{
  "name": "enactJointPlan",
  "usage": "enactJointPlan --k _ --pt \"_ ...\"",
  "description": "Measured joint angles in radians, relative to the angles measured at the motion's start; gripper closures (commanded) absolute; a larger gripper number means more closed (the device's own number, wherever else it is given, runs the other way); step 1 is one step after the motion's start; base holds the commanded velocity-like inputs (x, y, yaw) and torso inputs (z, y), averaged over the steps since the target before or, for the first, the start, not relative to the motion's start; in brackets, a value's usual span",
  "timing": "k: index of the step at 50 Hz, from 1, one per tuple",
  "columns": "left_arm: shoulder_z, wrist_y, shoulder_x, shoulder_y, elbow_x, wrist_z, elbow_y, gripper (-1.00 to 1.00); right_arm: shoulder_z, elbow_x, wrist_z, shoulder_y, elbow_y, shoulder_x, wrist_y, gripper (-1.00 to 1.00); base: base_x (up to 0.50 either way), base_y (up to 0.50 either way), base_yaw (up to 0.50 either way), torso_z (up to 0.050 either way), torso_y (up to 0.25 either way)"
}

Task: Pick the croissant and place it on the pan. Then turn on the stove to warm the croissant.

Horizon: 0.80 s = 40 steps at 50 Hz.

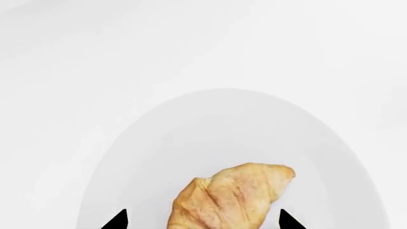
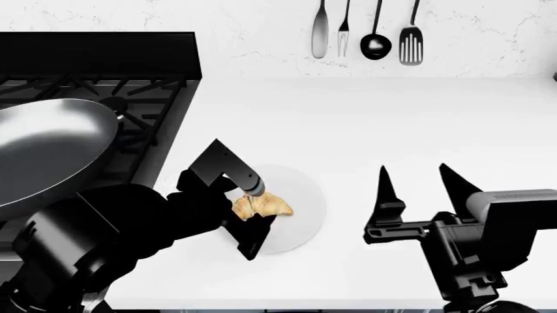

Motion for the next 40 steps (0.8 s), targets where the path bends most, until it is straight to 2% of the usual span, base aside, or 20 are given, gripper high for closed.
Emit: enactJointPlan --k 13,14,40 --pt "0.016 0.016 0.000 -0.002 0.005 0.007 -0.020 -1.00 0.000 -0.003 -0.010 -0.016 0.009 -0.002 -0.029 -1.00 0.00 0.00 0.00 0.000 0.000" --pt "0.017 0.017 0.000 -0.002 0.005 0.008 -0.022 1.00 0.001 -0.003 -0.010 -0.018 0.009 -0.001 -0.031 -1.00 0.00 0.00 0.00 0.000 0.000" --pt "-0.017 -0.017 0.000 -0.020 -0.015 -0.030 0.008 1.00 0.001 0.012 0.008 -0.018 -0.014 0.006 -0.027 -1.00 0.00 0.00 0.00 0.000 0.000"
